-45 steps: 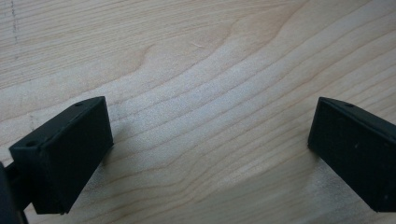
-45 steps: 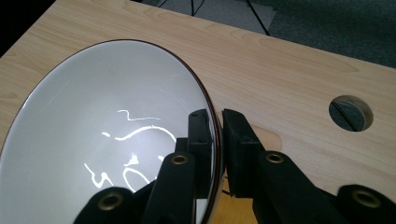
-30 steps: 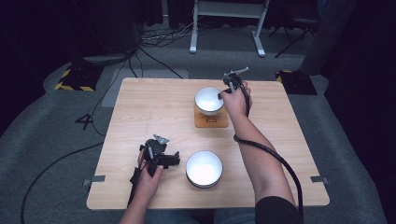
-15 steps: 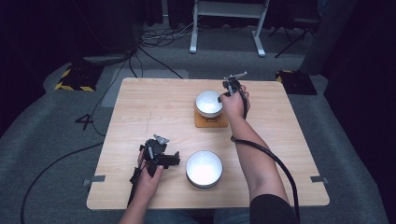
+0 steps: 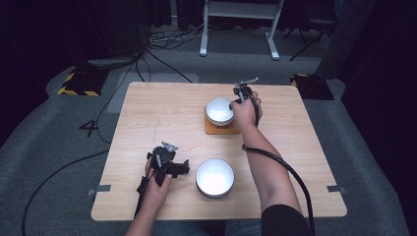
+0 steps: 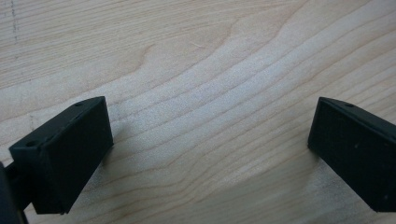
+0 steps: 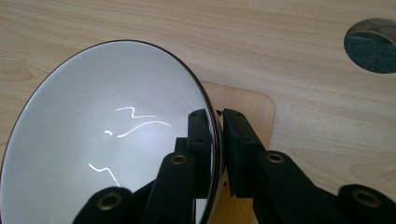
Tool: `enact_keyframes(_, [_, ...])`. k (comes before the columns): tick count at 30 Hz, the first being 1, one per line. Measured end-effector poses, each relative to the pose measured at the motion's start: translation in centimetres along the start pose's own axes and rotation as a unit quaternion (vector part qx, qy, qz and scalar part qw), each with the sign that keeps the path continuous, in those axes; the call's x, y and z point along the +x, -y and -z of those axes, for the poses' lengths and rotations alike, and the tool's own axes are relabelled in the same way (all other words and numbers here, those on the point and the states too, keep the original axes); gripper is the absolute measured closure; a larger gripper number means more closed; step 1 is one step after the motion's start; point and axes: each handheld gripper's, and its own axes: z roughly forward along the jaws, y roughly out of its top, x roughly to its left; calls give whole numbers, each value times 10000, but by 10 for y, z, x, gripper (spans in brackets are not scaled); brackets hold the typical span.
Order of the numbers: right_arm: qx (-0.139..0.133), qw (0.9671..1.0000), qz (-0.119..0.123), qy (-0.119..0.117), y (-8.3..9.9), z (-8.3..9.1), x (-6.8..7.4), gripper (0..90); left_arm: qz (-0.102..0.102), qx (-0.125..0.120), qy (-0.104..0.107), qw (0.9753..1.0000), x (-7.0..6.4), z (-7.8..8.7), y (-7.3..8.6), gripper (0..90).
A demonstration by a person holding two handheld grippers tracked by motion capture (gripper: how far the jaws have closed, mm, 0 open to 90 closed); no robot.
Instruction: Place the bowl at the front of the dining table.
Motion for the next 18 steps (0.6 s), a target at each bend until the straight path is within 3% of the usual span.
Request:
enact_keyframes(12, [-39, 9999, 90, 81, 2, 1, 0, 821, 1, -1, 1, 10000, 0, 0, 0, 0])
enact_keyframes(18, [-267, 9991, 213, 243, -1, 10, -3, 744, 3, -1, 4, 10000, 0, 0, 0, 0])
